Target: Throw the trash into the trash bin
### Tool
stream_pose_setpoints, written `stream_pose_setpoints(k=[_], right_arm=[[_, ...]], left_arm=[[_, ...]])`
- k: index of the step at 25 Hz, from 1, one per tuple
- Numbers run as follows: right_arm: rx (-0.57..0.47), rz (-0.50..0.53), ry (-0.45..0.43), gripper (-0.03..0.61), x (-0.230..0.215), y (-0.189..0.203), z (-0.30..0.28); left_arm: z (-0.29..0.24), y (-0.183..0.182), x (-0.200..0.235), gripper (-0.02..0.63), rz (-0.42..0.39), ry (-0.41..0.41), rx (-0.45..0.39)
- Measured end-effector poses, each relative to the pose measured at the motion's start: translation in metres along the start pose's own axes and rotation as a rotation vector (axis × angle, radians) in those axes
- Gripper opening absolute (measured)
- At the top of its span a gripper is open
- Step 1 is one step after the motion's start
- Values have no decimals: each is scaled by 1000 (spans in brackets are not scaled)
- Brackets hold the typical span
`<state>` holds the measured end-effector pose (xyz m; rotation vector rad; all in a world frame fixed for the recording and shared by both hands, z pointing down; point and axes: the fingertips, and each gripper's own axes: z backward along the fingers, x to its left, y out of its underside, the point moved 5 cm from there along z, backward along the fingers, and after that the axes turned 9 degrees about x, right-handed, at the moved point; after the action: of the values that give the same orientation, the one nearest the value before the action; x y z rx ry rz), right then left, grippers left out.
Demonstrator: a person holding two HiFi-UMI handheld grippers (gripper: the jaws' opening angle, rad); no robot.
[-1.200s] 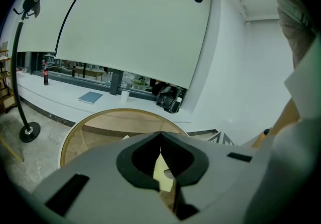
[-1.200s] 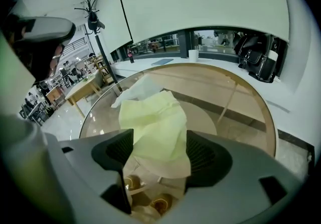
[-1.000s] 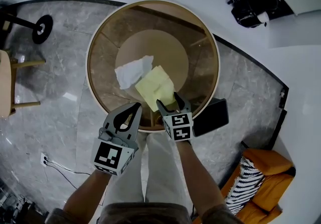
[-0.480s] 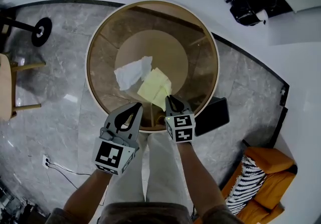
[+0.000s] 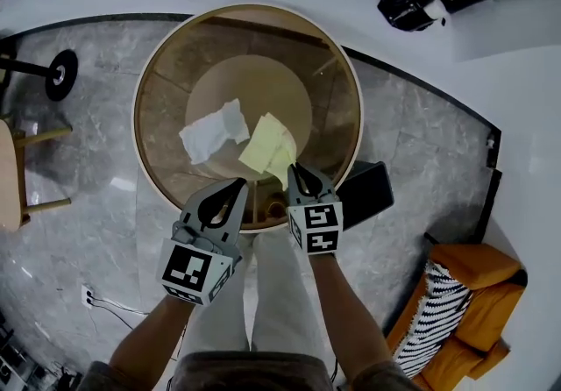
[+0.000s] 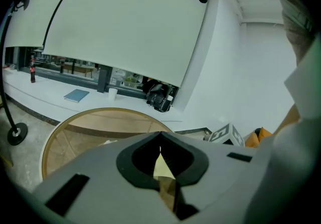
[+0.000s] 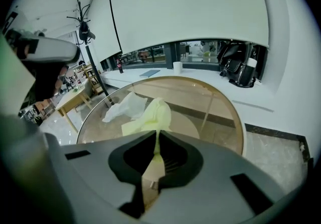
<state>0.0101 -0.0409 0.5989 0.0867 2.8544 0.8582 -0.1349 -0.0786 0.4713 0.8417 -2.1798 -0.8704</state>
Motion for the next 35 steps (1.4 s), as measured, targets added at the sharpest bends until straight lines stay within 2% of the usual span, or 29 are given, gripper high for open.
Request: stream_pose_setpoints(k=[8,18,23,28,32,35], right_arm=[[-88,-143,146,34,-66,15,83],[-138,-402,394,35,-151,90,215],[-156,-510,466,34,-172,128,256],[-152,-579,480,34,-176,159,260],[-138,-610,470,35,-175,184,237],[-113,-618,456,35,-171,204,212]], left_arm=[[-46,-26,-74,20,-107,171,24],[-88,-51,-220,20,-257,442,101],[-97,-52,-278,20,-319,537,133],[-103,-41,-301,20,-356,578,163],[-115,-20,-296,20,-390,567,176],[-125,3,-285,20,-386,561,197]])
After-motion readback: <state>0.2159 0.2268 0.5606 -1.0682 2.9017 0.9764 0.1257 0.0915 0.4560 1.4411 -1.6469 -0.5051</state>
